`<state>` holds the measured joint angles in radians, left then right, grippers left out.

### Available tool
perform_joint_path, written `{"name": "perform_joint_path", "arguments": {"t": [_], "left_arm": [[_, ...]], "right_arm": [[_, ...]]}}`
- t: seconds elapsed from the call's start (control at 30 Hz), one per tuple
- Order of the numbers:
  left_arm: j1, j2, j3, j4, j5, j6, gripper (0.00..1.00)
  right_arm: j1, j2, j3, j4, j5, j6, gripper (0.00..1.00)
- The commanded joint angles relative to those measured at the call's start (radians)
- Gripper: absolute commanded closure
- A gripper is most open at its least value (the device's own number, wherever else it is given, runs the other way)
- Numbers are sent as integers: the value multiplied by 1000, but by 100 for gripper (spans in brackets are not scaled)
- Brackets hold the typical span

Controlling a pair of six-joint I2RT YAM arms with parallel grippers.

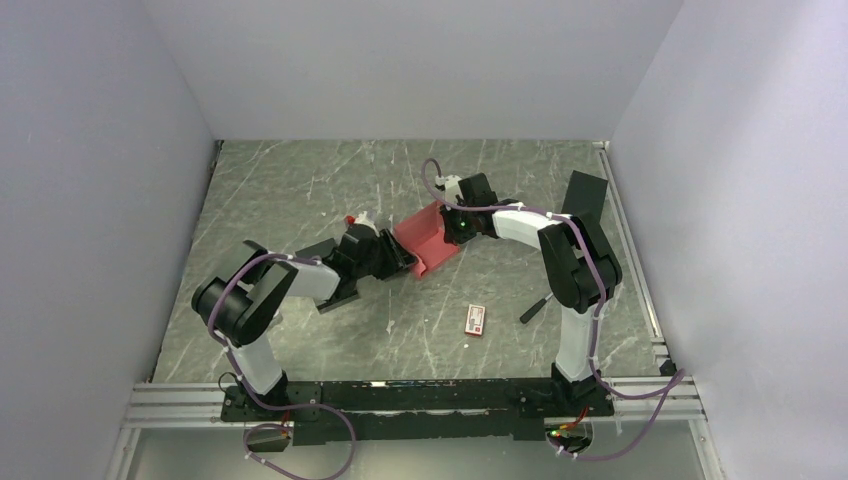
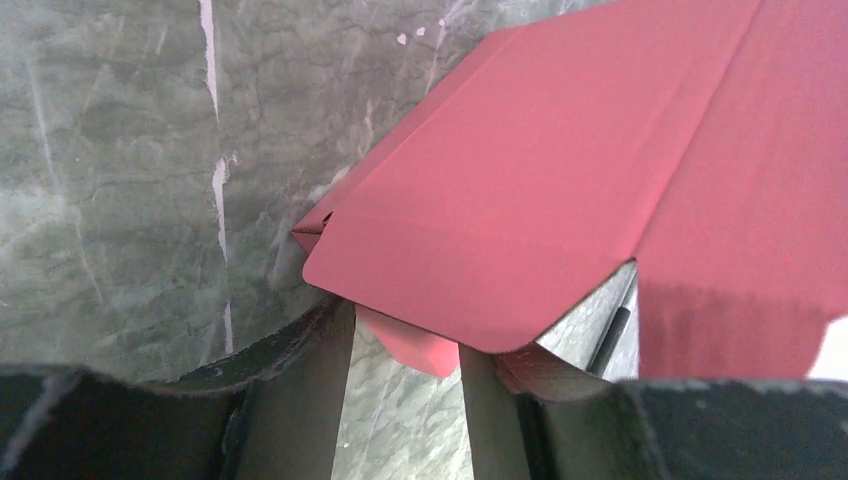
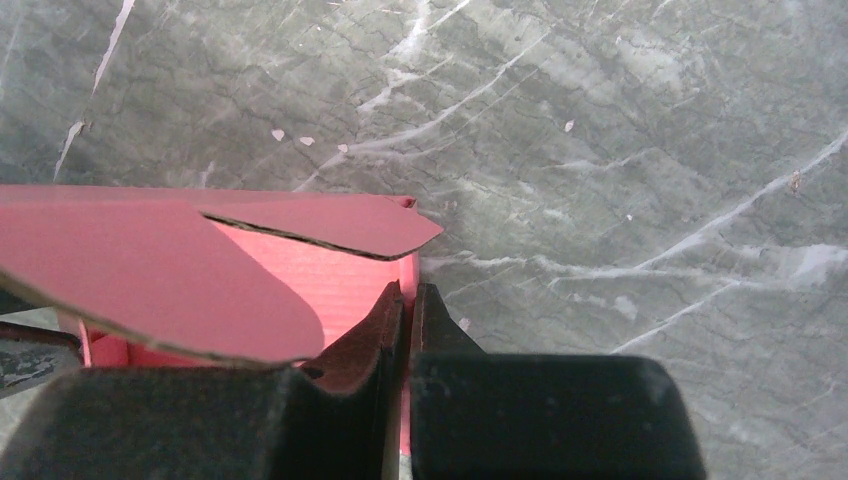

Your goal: Fold the paper box

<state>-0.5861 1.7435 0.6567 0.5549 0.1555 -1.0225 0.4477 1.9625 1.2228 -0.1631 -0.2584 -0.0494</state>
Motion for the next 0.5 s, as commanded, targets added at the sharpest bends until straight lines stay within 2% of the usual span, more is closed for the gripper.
{"name": "perform_joint_path", "arguments": {"t": [0.0, 0.17, 0.37, 0.47], "left_arm": [[-22, -8, 68, -169, -55, -37, 53], [-55, 0, 123, -309, -115, -53, 54], [-90, 16, 177, -404, -180, -61, 70], [-98, 30, 195, -413, -194, -56, 73]], "right_arm": [[22, 33, 1, -62, -19, 6, 100], [23, 32, 1, -62, -20, 6, 100], [23, 29, 1, -62, -22, 8, 100], [23, 26, 2, -62, -22, 8, 100]]}}
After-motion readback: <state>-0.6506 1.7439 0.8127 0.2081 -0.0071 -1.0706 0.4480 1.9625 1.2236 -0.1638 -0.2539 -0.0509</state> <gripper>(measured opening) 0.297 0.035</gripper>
